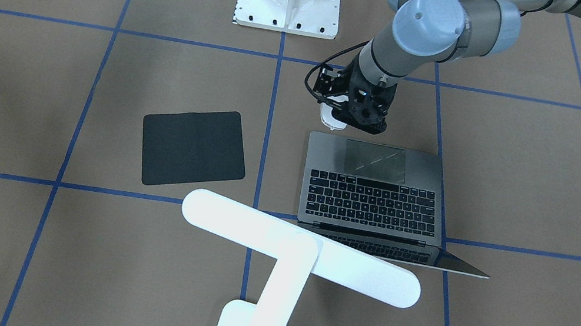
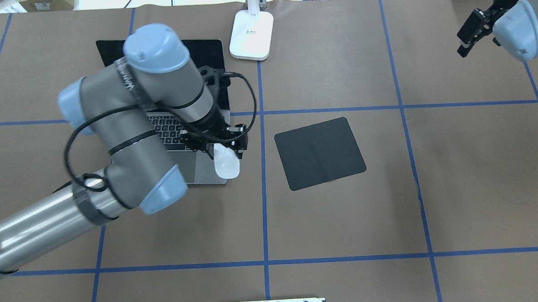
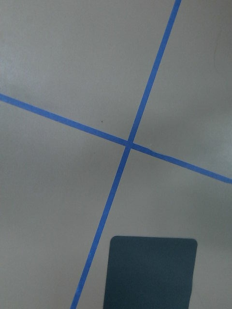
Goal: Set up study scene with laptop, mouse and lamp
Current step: 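Lift the white mouse with the left gripper while the right arm withdraws, then carry the mouse over the mouse pad and set it down with the left gripper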
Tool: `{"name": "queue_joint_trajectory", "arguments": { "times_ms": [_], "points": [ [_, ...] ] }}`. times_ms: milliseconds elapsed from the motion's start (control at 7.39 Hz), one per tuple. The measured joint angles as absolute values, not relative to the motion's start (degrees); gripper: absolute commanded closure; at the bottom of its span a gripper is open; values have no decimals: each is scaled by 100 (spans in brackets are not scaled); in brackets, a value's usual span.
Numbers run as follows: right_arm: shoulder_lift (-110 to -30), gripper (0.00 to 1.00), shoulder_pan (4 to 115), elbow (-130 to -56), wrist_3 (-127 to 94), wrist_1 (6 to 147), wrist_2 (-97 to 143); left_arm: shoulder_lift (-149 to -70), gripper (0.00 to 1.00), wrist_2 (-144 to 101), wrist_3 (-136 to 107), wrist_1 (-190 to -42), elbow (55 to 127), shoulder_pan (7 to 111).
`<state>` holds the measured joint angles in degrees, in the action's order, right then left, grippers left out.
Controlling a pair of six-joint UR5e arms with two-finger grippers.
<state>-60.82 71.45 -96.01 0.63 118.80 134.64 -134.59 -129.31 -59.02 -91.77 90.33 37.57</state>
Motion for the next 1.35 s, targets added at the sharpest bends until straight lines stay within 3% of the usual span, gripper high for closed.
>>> {"name": "queue_joint_trajectory", "arguments": {
  "times_ms": [541,1082,1217,1353],
  "points": [
    [-6193,0,7455,-9418,475,11884,13455,-14916,38,-12884,-6752,-9938,7053,3560],
    [-6204,0,7482,-9387,483,11891,13465,-15485,37,-12448,-7927,-10894,5967,3276],
    [-6204,0,7485,-9387,483,11891,13465,-15538,31,-12291,-8023,-11093,5792,3232],
    [-6205,0,7486,-9387,483,11891,13465,-15561,8,-12212,-8056,-11209,5699,3205]
  ]
}}
